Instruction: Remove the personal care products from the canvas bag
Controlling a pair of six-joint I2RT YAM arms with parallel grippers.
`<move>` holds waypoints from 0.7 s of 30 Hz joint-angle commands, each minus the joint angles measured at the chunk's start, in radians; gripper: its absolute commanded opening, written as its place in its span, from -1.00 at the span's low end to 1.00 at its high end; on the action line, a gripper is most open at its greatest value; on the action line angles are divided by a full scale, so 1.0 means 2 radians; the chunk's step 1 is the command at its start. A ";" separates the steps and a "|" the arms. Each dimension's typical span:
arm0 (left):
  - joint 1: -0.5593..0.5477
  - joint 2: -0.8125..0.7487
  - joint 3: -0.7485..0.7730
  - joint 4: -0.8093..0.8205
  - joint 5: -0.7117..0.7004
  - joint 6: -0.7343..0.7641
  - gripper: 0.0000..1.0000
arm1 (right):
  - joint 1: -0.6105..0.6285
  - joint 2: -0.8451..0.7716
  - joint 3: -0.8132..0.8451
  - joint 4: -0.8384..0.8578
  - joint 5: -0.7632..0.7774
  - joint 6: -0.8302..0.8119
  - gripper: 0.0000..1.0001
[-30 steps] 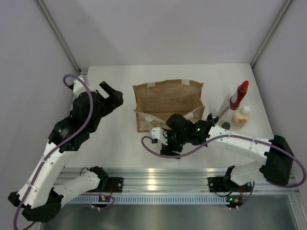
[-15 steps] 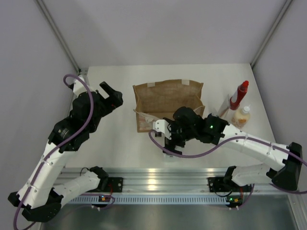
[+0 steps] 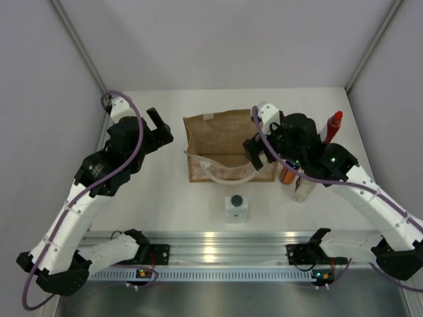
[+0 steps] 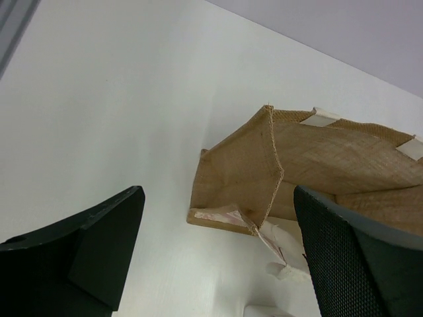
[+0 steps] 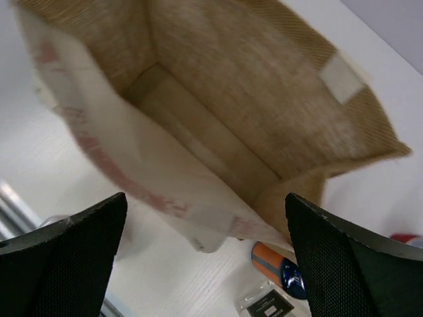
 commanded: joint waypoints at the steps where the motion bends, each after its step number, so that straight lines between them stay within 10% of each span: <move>1: 0.005 0.019 0.041 -0.017 -0.024 0.040 0.97 | -0.069 -0.028 0.031 0.026 0.062 0.104 0.99; 21: 0.057 -0.033 0.055 -0.095 -0.113 0.152 0.97 | -0.217 -0.130 0.096 -0.178 0.135 0.150 0.99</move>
